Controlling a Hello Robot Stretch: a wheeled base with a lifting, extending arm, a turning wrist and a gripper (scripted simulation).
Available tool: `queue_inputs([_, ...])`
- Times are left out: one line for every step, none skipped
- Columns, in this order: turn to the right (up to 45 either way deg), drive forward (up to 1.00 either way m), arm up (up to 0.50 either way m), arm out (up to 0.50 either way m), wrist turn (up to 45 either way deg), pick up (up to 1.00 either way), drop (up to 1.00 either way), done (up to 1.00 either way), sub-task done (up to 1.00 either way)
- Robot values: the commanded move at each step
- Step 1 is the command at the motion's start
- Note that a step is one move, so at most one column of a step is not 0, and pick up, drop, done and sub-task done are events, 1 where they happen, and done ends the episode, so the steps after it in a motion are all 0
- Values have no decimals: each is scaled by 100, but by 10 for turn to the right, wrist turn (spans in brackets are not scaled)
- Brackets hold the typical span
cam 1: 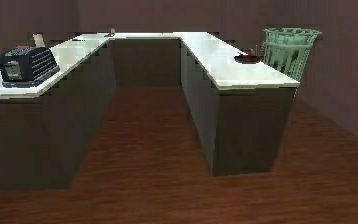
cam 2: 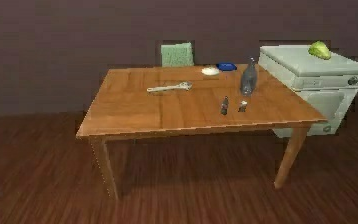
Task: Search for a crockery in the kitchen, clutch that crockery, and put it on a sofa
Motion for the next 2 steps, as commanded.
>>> queue_inputs([-270, 0, 0, 0, 0, 0, 0, 0, 0])
queue_inputs([0, 100, 0, 0, 0, 0, 0, 0, 0])
